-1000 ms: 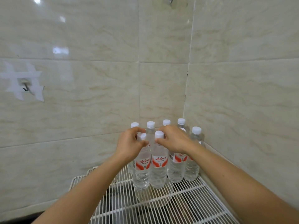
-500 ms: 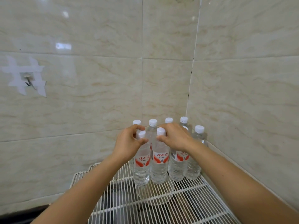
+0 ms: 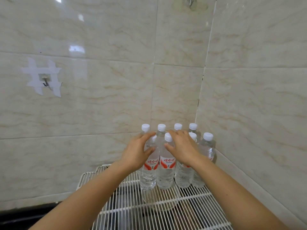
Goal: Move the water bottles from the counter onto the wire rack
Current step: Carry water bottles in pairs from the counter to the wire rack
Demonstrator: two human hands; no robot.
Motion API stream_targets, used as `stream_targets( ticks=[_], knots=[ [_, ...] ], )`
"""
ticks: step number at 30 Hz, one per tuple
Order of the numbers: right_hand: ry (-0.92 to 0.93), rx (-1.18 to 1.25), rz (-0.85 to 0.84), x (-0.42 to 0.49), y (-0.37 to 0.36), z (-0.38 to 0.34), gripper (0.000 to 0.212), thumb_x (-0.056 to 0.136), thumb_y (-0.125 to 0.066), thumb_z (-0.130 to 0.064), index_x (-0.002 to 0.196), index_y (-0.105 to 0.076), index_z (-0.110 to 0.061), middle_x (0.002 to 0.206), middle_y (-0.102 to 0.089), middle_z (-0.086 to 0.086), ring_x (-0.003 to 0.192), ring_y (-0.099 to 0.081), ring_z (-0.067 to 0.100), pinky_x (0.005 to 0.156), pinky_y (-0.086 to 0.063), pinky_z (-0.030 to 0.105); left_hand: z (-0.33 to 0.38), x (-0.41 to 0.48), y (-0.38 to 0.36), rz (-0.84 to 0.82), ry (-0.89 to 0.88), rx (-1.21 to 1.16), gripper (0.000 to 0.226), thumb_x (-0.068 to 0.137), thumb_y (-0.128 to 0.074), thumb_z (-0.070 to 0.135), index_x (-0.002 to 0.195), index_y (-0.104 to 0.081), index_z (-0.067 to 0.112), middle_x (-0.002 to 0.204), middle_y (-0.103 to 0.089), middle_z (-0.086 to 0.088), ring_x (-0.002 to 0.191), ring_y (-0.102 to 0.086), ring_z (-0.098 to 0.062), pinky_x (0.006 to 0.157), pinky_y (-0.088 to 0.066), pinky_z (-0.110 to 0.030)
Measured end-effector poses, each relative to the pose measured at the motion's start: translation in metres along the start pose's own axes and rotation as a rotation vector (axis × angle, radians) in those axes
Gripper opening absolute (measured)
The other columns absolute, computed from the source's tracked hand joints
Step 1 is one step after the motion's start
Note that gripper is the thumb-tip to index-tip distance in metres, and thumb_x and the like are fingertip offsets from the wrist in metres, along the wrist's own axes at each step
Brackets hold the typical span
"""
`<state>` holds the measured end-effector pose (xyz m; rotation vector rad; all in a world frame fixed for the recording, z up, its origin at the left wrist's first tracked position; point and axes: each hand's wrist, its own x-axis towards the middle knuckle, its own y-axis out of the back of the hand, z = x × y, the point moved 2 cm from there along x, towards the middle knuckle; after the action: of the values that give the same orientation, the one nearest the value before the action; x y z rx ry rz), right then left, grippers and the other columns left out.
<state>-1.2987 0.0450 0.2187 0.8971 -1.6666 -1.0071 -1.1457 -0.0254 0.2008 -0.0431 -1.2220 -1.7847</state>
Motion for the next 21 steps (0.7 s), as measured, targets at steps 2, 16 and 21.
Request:
stream_targets(
  ticks=[2,16,21],
  knots=[
    [0.012,-0.029,0.054,-0.005,0.001,-0.005,0.053,0.096,-0.05,-0.039,0.144,-0.039,-0.018,0.141,-0.043,0.003,0.132,-0.032,0.022,0.107,-0.032,0.038,-0.003,-0.004,0.003,-0.011,0.015,0.034,0.058,0.09,-0.056,0.035,0.143,-0.031,0.032,0.145,-0.043,0.0,0.131,-0.041,-0.018,0.105,-0.037,-0.034],
    [0.456,0.155,0.121,-0.059,-0.061,-0.172,0.038,0.086,-0.052,-0.03,0.114,-0.062,-0.007,0.111,-0.062,0.01,0.109,-0.054,0.031,0.089,-0.043,0.042,-0.1,-0.157,0.098,0.115,0.287,0.148,0.043,0.094,-0.051,0.026,0.136,-0.044,0.02,0.14,-0.047,-0.003,0.127,-0.045,-0.02,0.103,-0.034,-0.029],
    [0.57,0.157,-0.069,-0.103,-0.105,-0.287,0.047,0.091,-0.055,-0.031,0.132,-0.049,-0.009,0.131,-0.051,0.01,0.125,-0.04,0.029,0.104,-0.031,0.039,-0.152,-0.267,0.178,0.167,0.467,0.27,0.044,0.093,-0.051,0.027,0.136,-0.044,0.022,0.137,-0.049,-0.002,0.124,-0.046,-0.02,0.098,-0.041,-0.033]
  ],
)
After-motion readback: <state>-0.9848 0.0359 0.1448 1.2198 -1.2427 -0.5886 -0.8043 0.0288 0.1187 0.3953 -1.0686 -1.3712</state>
